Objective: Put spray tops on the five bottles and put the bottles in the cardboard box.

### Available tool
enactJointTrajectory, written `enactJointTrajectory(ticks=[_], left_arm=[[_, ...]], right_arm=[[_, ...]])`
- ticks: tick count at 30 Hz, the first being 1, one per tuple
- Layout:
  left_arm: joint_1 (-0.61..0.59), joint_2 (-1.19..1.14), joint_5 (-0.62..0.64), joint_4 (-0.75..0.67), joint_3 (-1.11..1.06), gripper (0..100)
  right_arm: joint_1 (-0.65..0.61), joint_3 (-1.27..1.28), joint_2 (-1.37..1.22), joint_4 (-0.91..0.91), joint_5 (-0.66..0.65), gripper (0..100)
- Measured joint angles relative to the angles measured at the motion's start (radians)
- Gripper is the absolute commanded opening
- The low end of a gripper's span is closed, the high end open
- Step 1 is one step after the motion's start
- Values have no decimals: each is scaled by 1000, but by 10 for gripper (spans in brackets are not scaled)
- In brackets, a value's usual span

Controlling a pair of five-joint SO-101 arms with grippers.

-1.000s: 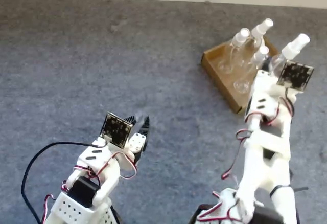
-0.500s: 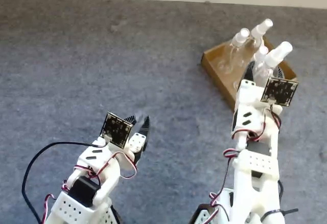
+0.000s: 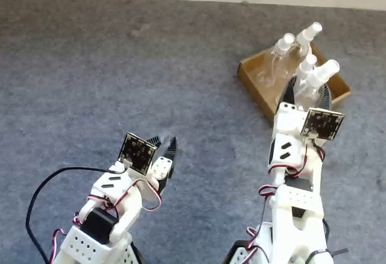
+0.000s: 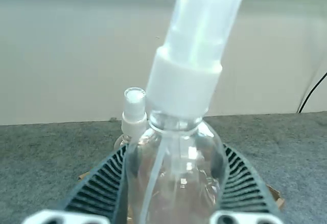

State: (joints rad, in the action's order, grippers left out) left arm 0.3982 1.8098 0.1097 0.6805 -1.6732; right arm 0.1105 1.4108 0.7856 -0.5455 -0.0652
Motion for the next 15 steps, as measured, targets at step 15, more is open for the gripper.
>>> enactJointTrajectory(ticks=[15], left_arm=[[0,0,0,0,0,6]], right_arm=[[-2,66,0,-6,0,127]])
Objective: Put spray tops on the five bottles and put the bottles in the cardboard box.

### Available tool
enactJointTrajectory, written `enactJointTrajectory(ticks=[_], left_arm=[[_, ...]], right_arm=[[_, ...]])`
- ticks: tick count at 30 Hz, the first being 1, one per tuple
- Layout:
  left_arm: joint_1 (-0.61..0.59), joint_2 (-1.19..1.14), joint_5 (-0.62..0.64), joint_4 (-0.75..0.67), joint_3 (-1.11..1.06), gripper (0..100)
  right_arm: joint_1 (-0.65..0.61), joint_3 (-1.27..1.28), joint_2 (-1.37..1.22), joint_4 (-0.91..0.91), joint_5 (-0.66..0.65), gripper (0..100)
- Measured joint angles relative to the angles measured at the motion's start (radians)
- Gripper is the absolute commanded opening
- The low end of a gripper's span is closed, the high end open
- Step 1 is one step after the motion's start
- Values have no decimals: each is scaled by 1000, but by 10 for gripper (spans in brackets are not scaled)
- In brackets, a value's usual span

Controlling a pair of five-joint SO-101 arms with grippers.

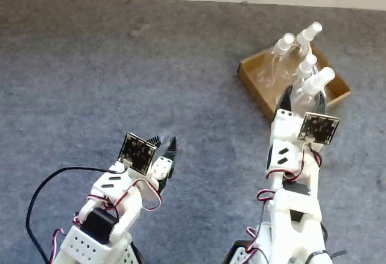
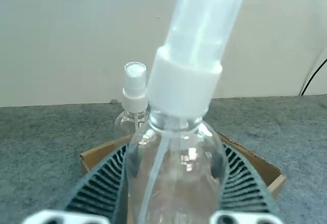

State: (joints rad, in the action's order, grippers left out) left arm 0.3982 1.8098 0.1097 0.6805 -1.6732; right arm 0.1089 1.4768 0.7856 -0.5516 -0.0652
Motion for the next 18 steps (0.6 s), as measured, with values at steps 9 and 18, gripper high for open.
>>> enactJointTrajectory(ticks=[9,18], left_arm=[[0,0,0,0,0,6],[0,0,0,0,0,6]], right_arm=[[64,-161,-87,0,23,127],[133,-224,-322,-172,104,127]])
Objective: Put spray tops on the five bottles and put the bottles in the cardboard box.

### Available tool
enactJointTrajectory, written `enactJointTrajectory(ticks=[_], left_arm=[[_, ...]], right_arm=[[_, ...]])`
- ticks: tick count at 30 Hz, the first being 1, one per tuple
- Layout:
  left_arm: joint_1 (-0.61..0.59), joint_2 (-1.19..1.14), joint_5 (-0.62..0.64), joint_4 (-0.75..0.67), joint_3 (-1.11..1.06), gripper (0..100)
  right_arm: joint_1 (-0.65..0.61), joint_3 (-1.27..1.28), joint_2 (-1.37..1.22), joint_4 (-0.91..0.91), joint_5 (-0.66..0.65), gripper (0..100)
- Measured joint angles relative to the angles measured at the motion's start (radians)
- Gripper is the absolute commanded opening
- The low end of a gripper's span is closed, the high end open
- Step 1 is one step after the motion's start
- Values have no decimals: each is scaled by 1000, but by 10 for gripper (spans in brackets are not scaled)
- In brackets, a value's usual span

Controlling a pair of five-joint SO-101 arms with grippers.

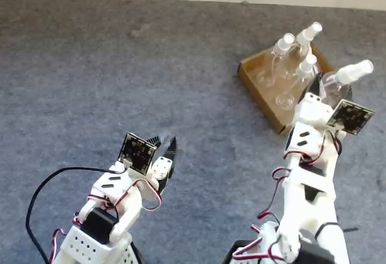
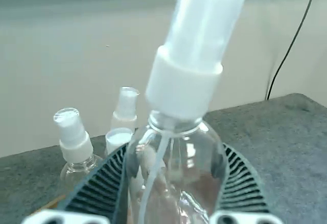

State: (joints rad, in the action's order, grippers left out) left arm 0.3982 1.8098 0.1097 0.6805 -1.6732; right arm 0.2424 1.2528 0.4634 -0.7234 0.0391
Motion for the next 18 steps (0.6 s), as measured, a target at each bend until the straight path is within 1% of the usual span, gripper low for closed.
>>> enactJointTrajectory(ticks=[6,15,18], left_arm=[[0,0,0,0,0,6],[0,0,0,0,0,6],[0,0,0,0,0,6]], right_arm=[[5,0,-57,-51,-37,127],[-51,-2,-193,-55,-41,127],[-61,-14,-233,-115,-41,127]])
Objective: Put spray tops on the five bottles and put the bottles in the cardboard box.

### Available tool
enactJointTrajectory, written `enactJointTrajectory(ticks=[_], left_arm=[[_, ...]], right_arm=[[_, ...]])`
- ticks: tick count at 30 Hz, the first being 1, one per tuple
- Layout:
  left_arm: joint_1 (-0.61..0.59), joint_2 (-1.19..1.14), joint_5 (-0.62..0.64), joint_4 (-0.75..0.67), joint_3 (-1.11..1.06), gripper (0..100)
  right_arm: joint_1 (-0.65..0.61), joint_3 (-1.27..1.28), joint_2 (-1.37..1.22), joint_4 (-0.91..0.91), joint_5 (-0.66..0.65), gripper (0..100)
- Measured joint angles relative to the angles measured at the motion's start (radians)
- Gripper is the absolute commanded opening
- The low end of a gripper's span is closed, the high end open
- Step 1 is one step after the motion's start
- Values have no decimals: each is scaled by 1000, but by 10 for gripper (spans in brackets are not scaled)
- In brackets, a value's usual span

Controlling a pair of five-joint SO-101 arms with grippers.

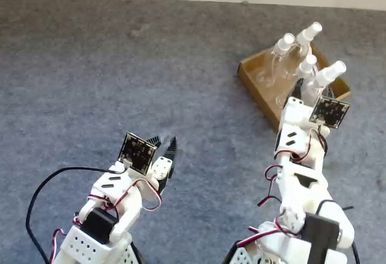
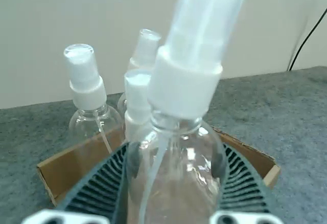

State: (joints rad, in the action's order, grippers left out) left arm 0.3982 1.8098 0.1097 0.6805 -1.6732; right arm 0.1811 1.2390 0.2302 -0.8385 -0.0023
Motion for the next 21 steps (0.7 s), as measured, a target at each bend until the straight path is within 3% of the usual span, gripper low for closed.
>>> enactJointTrajectory(ticks=[21], left_arm=[[0,0,0,0,0,6]], right_arm=[[-15,-37,-98,-81,-3,127]])
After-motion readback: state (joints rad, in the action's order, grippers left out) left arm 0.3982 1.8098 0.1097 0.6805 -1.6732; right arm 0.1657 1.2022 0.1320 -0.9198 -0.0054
